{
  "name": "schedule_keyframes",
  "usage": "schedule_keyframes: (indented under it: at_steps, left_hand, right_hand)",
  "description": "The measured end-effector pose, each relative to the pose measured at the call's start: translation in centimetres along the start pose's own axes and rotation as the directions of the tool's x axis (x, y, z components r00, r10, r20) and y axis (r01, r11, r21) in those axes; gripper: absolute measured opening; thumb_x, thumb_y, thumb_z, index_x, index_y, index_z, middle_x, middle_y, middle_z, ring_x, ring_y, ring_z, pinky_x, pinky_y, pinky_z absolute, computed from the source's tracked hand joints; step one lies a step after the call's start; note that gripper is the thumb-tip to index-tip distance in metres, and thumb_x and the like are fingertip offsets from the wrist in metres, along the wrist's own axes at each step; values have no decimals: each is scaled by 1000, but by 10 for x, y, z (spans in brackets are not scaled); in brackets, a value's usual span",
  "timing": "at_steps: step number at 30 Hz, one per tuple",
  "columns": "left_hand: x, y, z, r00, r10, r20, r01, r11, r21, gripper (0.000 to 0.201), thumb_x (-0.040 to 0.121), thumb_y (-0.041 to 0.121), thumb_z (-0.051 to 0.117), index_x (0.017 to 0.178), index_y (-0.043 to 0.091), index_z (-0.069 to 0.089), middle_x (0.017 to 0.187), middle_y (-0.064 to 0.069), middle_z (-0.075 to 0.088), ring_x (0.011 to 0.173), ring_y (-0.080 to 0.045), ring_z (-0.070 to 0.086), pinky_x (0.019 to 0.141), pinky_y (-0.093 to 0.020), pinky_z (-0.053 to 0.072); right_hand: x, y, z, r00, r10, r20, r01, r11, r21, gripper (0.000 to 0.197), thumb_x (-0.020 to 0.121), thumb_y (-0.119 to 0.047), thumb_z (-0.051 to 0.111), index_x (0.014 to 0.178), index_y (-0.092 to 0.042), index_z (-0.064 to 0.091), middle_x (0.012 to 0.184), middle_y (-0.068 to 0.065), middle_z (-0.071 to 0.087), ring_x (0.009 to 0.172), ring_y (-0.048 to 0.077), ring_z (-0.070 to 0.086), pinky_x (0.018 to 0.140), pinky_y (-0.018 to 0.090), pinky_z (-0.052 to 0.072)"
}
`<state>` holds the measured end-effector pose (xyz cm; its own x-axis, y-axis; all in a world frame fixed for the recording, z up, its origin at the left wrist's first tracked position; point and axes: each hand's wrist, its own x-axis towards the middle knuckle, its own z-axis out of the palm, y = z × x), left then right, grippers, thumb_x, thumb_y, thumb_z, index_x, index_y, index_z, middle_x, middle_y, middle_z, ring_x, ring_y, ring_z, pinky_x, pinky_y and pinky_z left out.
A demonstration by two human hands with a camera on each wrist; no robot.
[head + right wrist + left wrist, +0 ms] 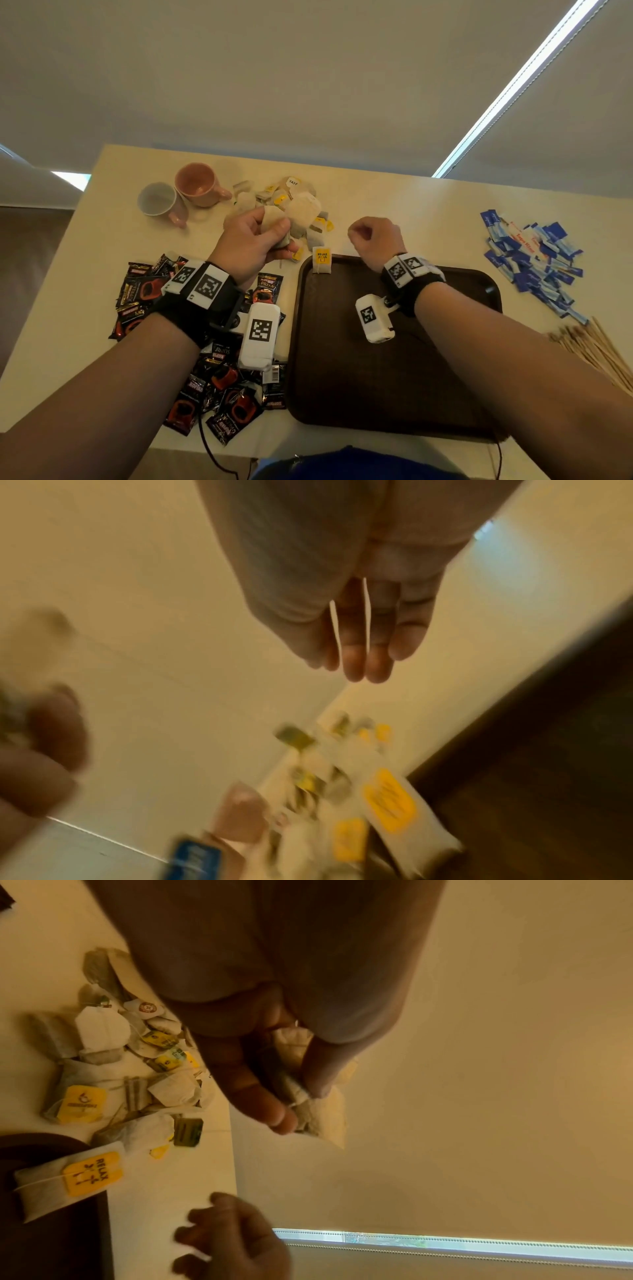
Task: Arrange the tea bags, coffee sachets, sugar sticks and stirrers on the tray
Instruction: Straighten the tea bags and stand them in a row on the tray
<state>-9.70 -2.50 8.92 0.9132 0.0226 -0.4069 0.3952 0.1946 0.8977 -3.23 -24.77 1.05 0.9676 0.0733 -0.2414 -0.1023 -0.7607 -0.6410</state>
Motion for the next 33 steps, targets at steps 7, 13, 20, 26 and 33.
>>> schedule_keyframes:
  at_steps: [7, 13, 20, 26, 33]
  left_hand:
    - [-4, 8, 23, 999, 32, 31, -34, 997, 74, 9, 100, 6, 54, 97, 10, 61, 67, 5, 66, 64, -13, 61, 58, -22, 52]
    - [-15, 8, 44, 998, 52, 32, -54, 995, 82, 12, 101, 6, 52, 106, 8, 63, 78, -4, 68, 62, -10, 67, 58, -19, 56]
    - [-26, 5, 52, 986, 114, -123, -100, 988, 114, 30, 95, -10, 47, 100, 11, 68, 89, -9, 71, 70, -17, 68, 60, -25, 55]
    - [-32, 12, 78, 928, 371, -41, -326, 858, 397, 31, 90, 5, 65, 82, 33, 75, 84, 10, 71, 63, -5, 56, 58, -22, 43]
    - [-40, 20, 102, 899, 432, 73, -403, 749, 527, 15, 87, 26, 76, 102, 23, 76, 90, 10, 74, 72, 0, 66, 66, -20, 51]
  right_hand:
    - [-24, -69, -62, 957, -269, 106, 225, 923, 311, 39, 99, -44, 51, 95, -13, 74, 84, -4, 74, 74, 10, 70, 64, 25, 54]
    - [-46, -71, -73, 971, -230, 68, 193, 919, 345, 14, 93, -20, 67, 81, -14, 71, 62, 1, 69, 49, 5, 57, 54, 22, 50]
    - [-70, -59, -99, 975, -219, 26, 204, 942, 265, 16, 91, -24, 67, 87, -10, 73, 65, 1, 71, 53, 11, 62, 57, 31, 54]
    - [-83, -57, -109, 978, -207, 1, 198, 937, 287, 17, 92, -25, 67, 93, -9, 72, 68, 0, 72, 57, 12, 68, 58, 23, 57]
    - [-93, -59, -124, 970, -242, 24, 192, 823, 534, 28, 99, -24, 58, 94, -5, 77, 80, 12, 75, 70, 25, 73, 68, 32, 62]
